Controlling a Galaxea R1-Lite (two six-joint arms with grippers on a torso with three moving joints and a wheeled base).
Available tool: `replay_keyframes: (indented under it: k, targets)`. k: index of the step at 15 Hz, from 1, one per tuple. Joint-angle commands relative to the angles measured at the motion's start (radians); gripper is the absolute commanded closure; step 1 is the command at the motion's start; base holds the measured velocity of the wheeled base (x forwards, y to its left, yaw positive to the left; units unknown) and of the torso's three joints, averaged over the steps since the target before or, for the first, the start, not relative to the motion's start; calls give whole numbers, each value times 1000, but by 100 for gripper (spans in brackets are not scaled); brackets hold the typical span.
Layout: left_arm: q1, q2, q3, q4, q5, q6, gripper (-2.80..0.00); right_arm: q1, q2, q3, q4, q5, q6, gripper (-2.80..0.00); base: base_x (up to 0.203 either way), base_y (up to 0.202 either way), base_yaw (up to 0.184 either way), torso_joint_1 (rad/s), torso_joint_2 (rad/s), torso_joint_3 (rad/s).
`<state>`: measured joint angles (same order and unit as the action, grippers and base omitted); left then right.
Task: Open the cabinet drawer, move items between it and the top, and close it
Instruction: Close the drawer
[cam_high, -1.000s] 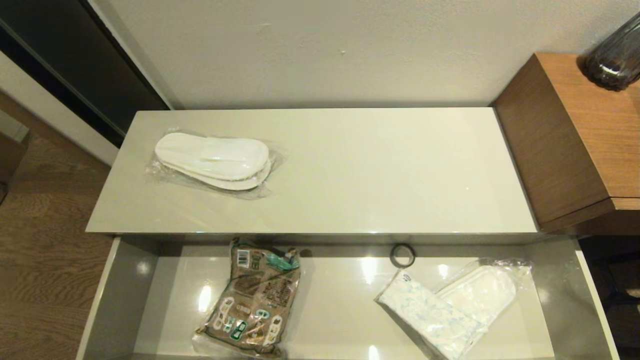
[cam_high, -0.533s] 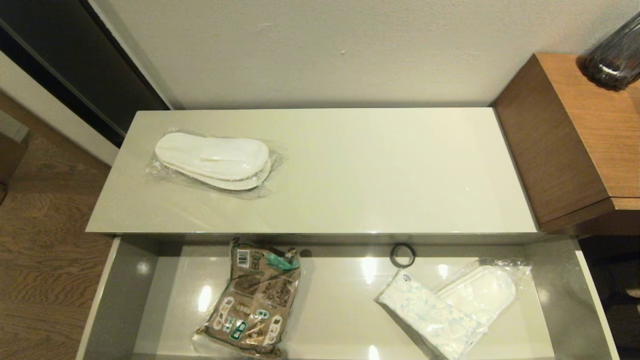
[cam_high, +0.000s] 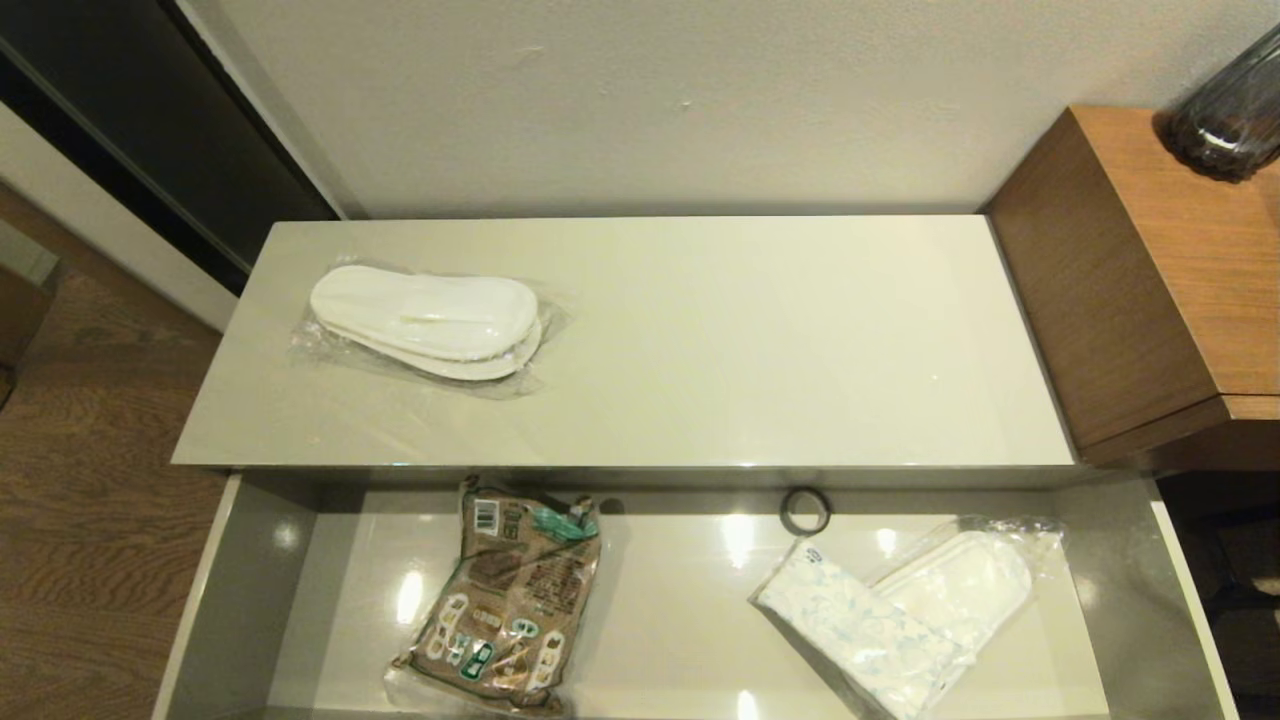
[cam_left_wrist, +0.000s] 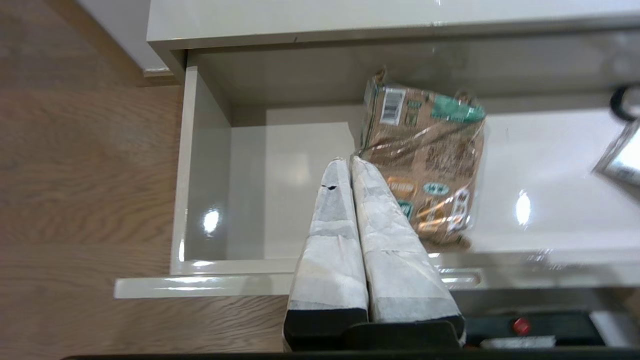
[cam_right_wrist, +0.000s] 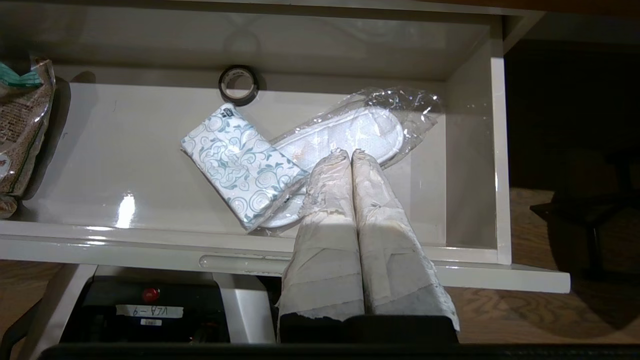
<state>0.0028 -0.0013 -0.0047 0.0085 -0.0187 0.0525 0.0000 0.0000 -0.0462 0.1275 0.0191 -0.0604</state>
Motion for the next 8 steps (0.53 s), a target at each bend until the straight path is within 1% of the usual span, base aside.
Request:
replay_keyframes:
  k: [1, 4, 5, 6, 7, 8]
  targets:
    - [0, 4, -4, 4, -4, 64, 0, 0, 2, 0, 1, 1, -1, 0, 0, 0, 0, 0, 0, 0]
    - [0, 8, -9, 13, -3, 63, 0, 0, 2, 0, 1, 1, -1, 0, 0, 0, 0, 0, 0, 0]
    - [0, 22, -40, 19, -7, 64, 0, 0, 2, 0, 1, 1, 1, 0, 0, 0, 0, 0, 0, 0]
    - [0, 57, -103, 37, -8, 62, 0, 0, 2, 0, 1, 1, 0, 0, 0, 0, 0, 0, 0, 0]
    - [1, 129, -185, 79, -9, 56, 0, 0, 2, 0, 1, 1, -1, 0, 0, 0, 0, 0, 0, 0]
    - [0, 232, -267, 148, -15, 48, 0, 0, 2, 0, 1, 1, 1, 0, 0, 0, 0, 0, 0, 0]
